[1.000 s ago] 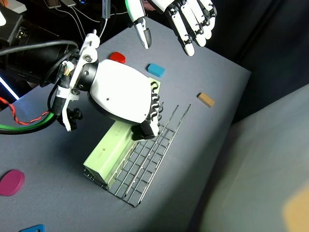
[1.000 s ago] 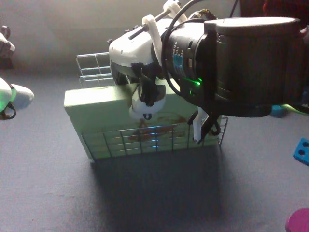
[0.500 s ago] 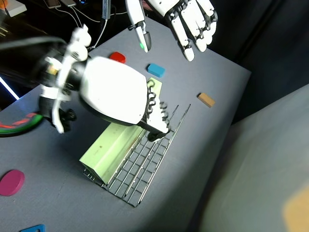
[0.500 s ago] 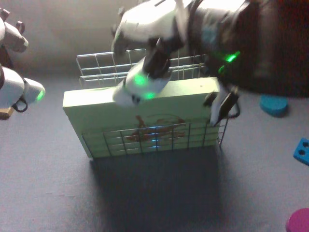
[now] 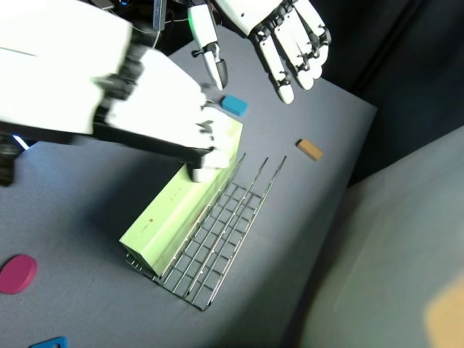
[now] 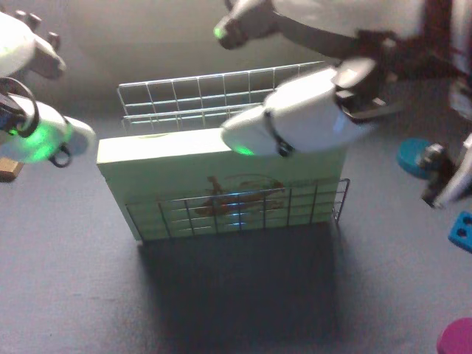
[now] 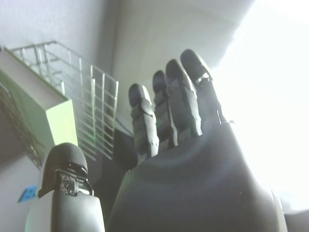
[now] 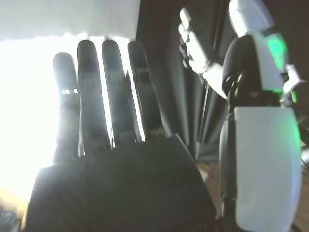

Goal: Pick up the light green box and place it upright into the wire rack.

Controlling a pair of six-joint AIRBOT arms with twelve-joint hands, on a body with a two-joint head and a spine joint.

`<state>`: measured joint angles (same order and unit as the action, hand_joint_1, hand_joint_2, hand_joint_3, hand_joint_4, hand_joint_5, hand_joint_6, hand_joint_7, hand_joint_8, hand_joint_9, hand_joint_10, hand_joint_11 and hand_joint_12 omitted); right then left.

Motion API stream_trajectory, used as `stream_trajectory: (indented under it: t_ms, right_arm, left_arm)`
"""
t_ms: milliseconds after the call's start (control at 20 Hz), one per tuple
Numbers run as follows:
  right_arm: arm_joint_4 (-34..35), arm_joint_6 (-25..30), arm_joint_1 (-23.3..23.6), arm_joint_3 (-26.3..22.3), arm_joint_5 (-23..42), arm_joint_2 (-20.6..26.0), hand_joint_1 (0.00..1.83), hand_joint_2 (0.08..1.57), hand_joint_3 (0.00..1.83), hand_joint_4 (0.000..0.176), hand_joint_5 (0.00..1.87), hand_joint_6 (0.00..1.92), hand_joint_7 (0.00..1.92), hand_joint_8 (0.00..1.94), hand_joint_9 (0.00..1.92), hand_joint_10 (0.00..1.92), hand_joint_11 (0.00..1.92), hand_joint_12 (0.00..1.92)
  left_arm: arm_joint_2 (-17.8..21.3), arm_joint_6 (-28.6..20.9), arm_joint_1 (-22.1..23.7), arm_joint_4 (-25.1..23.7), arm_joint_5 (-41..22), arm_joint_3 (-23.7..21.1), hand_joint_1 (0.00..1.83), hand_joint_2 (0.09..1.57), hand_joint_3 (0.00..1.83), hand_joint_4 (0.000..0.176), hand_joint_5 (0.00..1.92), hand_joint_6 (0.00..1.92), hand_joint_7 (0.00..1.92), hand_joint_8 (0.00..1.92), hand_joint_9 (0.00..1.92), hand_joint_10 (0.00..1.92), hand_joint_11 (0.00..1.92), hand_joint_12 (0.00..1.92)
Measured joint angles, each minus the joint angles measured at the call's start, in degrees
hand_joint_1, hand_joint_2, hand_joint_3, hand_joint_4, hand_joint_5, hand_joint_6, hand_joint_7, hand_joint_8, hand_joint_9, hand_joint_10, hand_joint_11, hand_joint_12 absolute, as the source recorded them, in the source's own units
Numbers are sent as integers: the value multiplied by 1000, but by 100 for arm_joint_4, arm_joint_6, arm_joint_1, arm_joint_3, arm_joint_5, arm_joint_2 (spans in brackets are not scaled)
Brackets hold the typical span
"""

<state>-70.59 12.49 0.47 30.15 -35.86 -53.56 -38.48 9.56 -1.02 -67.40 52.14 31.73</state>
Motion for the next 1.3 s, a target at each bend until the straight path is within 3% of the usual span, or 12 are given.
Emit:
stream_trajectory:
  t_ms: [50, 150, 200, 250, 300, 350, 450, 550, 650, 800, 850, 1300]
  right_arm:
    - [0, -28, 0, -116, -39, 96, 431, 1067, 11, 0, 538, 26, 642, 59, 634, 100, 258, 1295]
    - [31, -33, -2, -439, -319, 297, 513, 1119, 0, 0, 702, 22, 773, 128, 590, 941, 431, 1525]
    - [39, -33, -9, -529, -505, 339, 553, 1133, 0, 0, 792, 58, 732, 429, 585, 1286, 529, 1670]
    - [28, -22, -76, -599, -640, 396, 602, 1149, 2, 0, 810, 318, 654, 895, 662, 1580, 735, 1823]
    - [46, 20, -140, -662, -765, 437, 627, 1162, 2, 0, 698, 835, 610, 1259, 772, 1776, 930, 1892]
    - [155, 61, -223, -728, -866, 479, 660, 1162, 1, 0, 607, 1311, 600, 1582, 884, 1892, 1093, 1915]
    - [168, 79, -258, -800, -938, 479, 740, 1139, 0, 0, 670, 1878, 746, 1927, 1041, 1920, 1301, 1921]
    - [20, 83, -374, -800, -863, 472, 736, 1148, 0, 0, 953, 1919, 1058, 1940, 1371, 1921, 1655, 1921]
    - [225, 37, -651, -807, -876, 474, 656, 1199, 10, 0, 1131, 1921, 1351, 1941, 1620, 1921, 1845, 1921]
    - [90, -35, -651, -811, -870, 472, 594, 1298, 17, 0, 1266, 1921, 1475, 1941, 1658, 1921, 1885, 1921]
    - [52, -37, -649, -811, -837, 472, 536, 1419, 0, 167, 1354, 1921, 1516, 1941, 1677, 1921, 1883, 1921]
    - [87, -348, -612, -809, -673, 380, 566, 1436, 2, 176, 1314, 1921, 1501, 1941, 1687, 1921, 1875, 1921]
  left_arm:
    - [-59, -9, 0, 15, -7, 0, 194, 1160, 0, 58, 405, 3, 364, 10, 323, 10, 0, 828]
    - [-236, -240, -70, -74, -116, -20, 193, 1162, 0, 31, 454, 3, 480, 6, 466, 14, 119, 882]
    - [-260, -273, -70, -74, -114, -50, 241, 1151, 0, 5, 524, 6, 596, 9, 592, 23, 251, 862]
    - [-299, -282, -72, -83, -59, -81, 301, 1150, 0, 0, 675, 17, 798, 32, 792, 55, 452, 820]
    - [-317, -282, -72, -98, -17, -120, 357, 1139, 0, 0, 823, 27, 953, 59, 963, 104, 667, 822]
    - [-317, -369, -72, -136, 66, -199, 429, 1117, 0, 0, 978, 19, 1058, 138, 1002, 447, 840, 1029]
    - [-321, -494, -72, -173, 232, -337, 511, 1104, 0, 0, 1166, 113, 897, 1117, 883, 1628, 940, 1824]
    - [-321, -544, -114, -205, 280, -444, 510, 1140, 2, 0, 825, 1505, 834, 1844, 963, 1909, 1035, 1917]
    - [-389, -647, -201, -249, 422, -509, 525, 1176, 10, 0, 810, 1897, 877, 1918, 1004, 1921, 1097, 1921]
    - [-448, -756, -201, -262, 459, -555, 596, 1245, 16, 0, 969, 1916, 1117, 1920, 1206, 1921, 1308, 1921]
    - [-459, -774, -201, -282, 468, -584, 641, 1282, 7, 0, 1119, 1921, 1297, 1921, 1358, 1921, 1486, 1921]
    - [-466, -835, -214, -313, 699, -756, 657, 1298, 2, 0, 1093, 1921, 1297, 1921, 1370, 1921, 1512, 1921]
